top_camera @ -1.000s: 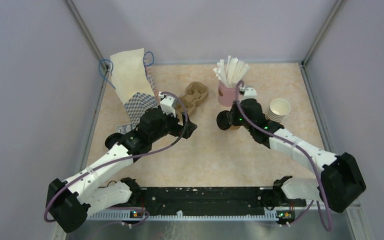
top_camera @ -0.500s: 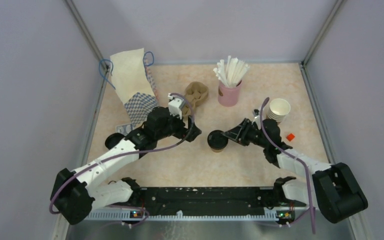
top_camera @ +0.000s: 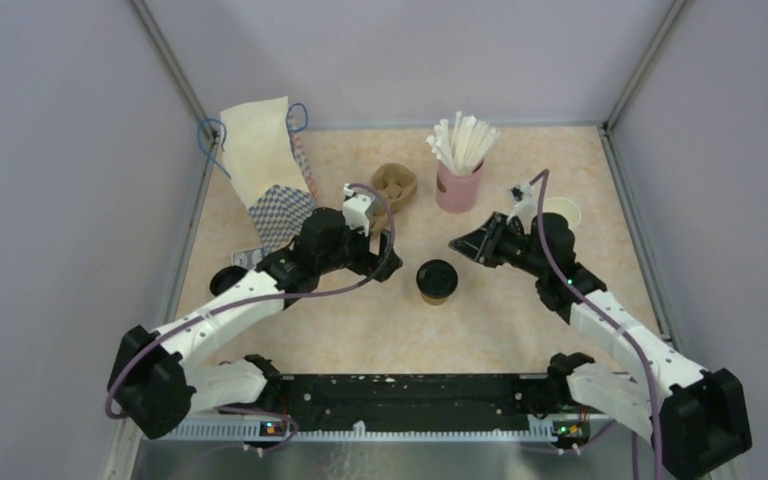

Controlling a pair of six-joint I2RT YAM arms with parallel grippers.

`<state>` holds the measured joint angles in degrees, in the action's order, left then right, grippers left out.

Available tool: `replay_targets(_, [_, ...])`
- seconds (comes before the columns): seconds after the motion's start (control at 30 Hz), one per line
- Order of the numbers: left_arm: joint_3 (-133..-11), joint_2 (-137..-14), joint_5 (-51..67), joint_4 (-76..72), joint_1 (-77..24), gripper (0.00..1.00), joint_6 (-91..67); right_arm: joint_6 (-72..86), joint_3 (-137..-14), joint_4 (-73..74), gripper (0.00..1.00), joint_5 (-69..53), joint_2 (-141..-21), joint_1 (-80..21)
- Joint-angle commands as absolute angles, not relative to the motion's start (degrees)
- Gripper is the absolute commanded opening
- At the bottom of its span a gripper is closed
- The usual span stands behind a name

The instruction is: Pack the takeout coffee

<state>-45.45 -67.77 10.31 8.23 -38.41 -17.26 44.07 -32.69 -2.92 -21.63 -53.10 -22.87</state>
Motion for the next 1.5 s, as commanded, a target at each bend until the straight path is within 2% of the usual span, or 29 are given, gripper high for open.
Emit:
replay_targets(0.0, [-46.69, -61.93, 7.70, 6.28, -38.21, 0.99, -12.70, 46.96, -31.69, -15.84, 0.17, -29.91, -59.66, -25.84])
replay_targets(0.1, [-45.98, -60.65, 7.26, 6.24, -38.17, 0.99, -12.57, 51.19, -29.56, -27.47, 0.16, -35.61, -66.52, -26.81])
replay_targets(0.37, [-43.90, -59.96, 6.79, 5.80, -38.17, 0.99, -13.54, 51.97, -25.91, -38.27, 0.15, -38.18, -78.73, -28.39])
replay_targets(0.53, [-43.32, -59.40, 6.03, 5.80, -38.15, 0.99, -13.61, 51.83, -20.96, -43.31, 0.15, -36.57, -81.94, -28.43])
replay_targets(0.7, [-43.01, -58.57, 5.18, 6.59, -38.17, 0.99, -13.62, 51.20, -21.49, -43.26, 0.15, -36.90, -81.06, -28.39])
replay_targets(0.87, [-44.92, -57.66, 3.97, 8.82, -38.15, 0.99, -13.58, 45.26, -31.10, -27.42, 0.19, -34.89, -72.63, -28.39])
replay_targets(0.9, [-46.11, -57.66, 2.96, 10.35, -38.16, 0.99, -13.43, 43.88, -33.40, -24.35, 0.23, -33.89, -70.99, -28.42])
replay_targets(1.03, [-51.43, -57.41, 0.56, 15.38, -38.14, 0.99, -12.07, 33.95, -40.65, -9.89, 0.49, -24.12, -66.17, -30.76])
replay_targets(1.2, [-62.57, -59.49, -8.54, 25.63, -38.07, 0.99, -9.08, 25.27, -48.51, 4.25, 0.62, -11.73, -66.04, -34.84])
replay_targets(1.23, [-65.44, -60.63, -11.22, 27.98, -38.05, 0.99, -8.33, 24.66, -49.23, 5.43, 0.71, -9.50, -65.64, -35.39])
replay_targets(1.27, [-68.40, -61.76, -13.65, 29.95, -37.96, 0.99, -7.63, 24.37, -49.45, 5.51, 0.85, -8.02, -65.18, -35.71])
replay_targets(1.3, [-70.91, -62.98, -15.88, 31.78, -37.77, 0.99, -7.04, 24.04, -49.46, 4.71, 0.92, -6.96, -64.76, -35.76])
replay_targets(1.4, [-76.90, -66.45, -19.33, 34.97, -37.00, 0.99, -5.61, 20.51, -51.24, 4.00, 0.94, -2.97, -66.55, -36.15])
replay_targets(1.47, [-78.06, -67.46, -16.91, 33.94, -36.56, 0.99, -3.99, 20.24, -55.58, 8.78, 0.93, 0.89, -70.47, -36.25])
